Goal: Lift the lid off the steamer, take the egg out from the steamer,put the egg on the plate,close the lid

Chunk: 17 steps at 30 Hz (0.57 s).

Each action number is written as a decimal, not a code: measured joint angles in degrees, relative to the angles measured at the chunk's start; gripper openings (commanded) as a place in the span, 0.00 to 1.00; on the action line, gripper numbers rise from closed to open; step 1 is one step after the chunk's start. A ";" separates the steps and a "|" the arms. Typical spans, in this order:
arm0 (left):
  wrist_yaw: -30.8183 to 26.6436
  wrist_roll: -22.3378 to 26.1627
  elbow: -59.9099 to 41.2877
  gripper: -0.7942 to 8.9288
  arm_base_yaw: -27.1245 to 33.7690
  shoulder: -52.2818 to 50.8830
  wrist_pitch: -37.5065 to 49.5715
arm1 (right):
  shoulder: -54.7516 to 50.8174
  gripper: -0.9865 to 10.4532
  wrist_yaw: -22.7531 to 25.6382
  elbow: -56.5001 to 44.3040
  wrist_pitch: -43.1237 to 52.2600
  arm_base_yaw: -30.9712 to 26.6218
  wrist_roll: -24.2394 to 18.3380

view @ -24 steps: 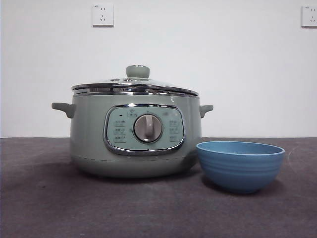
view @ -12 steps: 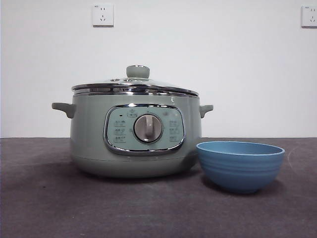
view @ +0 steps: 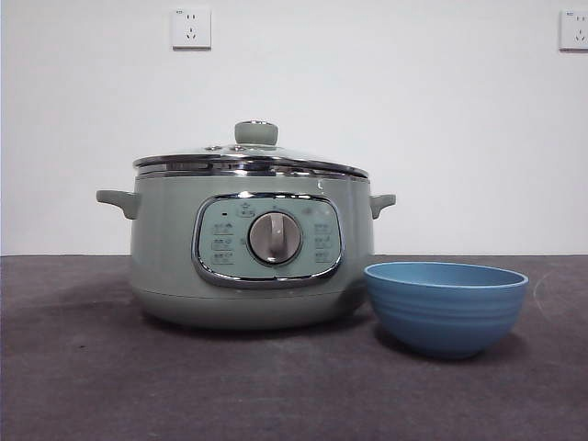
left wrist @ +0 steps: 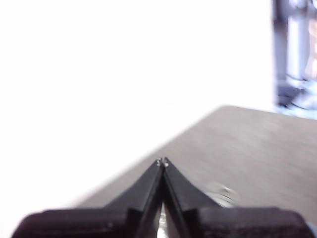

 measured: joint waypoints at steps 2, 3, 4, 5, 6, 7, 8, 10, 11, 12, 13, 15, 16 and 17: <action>0.33 1.53 -0.09 0.08 3.17 -1.84 -0.09 | 0.00 0.09 0.00 0.00 0.00 0.00 0.00; 0.39 2.51 -0.59 0.08 5.27 -3.17 0.17 | 0.00 0.09 0.00 0.00 -0.02 0.00 0.00; 0.42 3.21 -1.44 0.08 6.78 -4.31 0.42 | 0.00 0.09 0.00 0.00 0.00 0.00 0.00; 0.42 3.96 -2.82 0.08 8.50 -6.03 0.59 | 0.00 0.09 0.00 0.00 -0.02 0.00 0.00; 0.42 4.55 -4.57 0.08 10.05 -7.82 1.09 | 0.00 0.09 0.00 0.00 -0.02 0.00 0.00; 0.42 4.90 -6.36 0.08 11.26 -9.51 1.99 | 0.00 0.09 0.00 0.00 0.00 0.00 0.00; 0.42 5.20 -8.79 0.08 12.52 -11.54 3.72 | 0.00 0.09 0.00 0.00 0.00 0.00 0.00; 0.24 5.55 -14.40 0.08 14.43 -15.37 8.09 | 0.00 0.09 0.00 0.00 0.00 0.00 0.00; -0.22 5.62 -17.53 0.08 15.06 -17.14 10.43 | 0.00 0.09 0.00 0.00 -0.02 0.00 0.00; -0.72 5.64 -22.08 0.08 15.74 -19.47 13.57 | 0.00 0.09 0.00 0.00 0.00 0.00 0.00; -0.92 5.62 -25.70 0.08 16.11 -21.20 15.91 | 0.00 0.09 0.00 0.00 0.00 0.00 0.00; -1.31 5.35 -34.38 0.08 16.52 -25.05 20.22 | 0.00 0.09 0.00 0.00 -0.02 0.00 0.00; -1.40 5.03 -38.03 0.08 16.55 -26.64 21.24 | 0.00 0.09 0.00 0.00 -0.02 0.00 0.00; -1.81 4.39 -42.18 0.08 16.55 -28.61 21.84 | 0.00 0.09 0.00 0.00 -0.02 0.00 0.00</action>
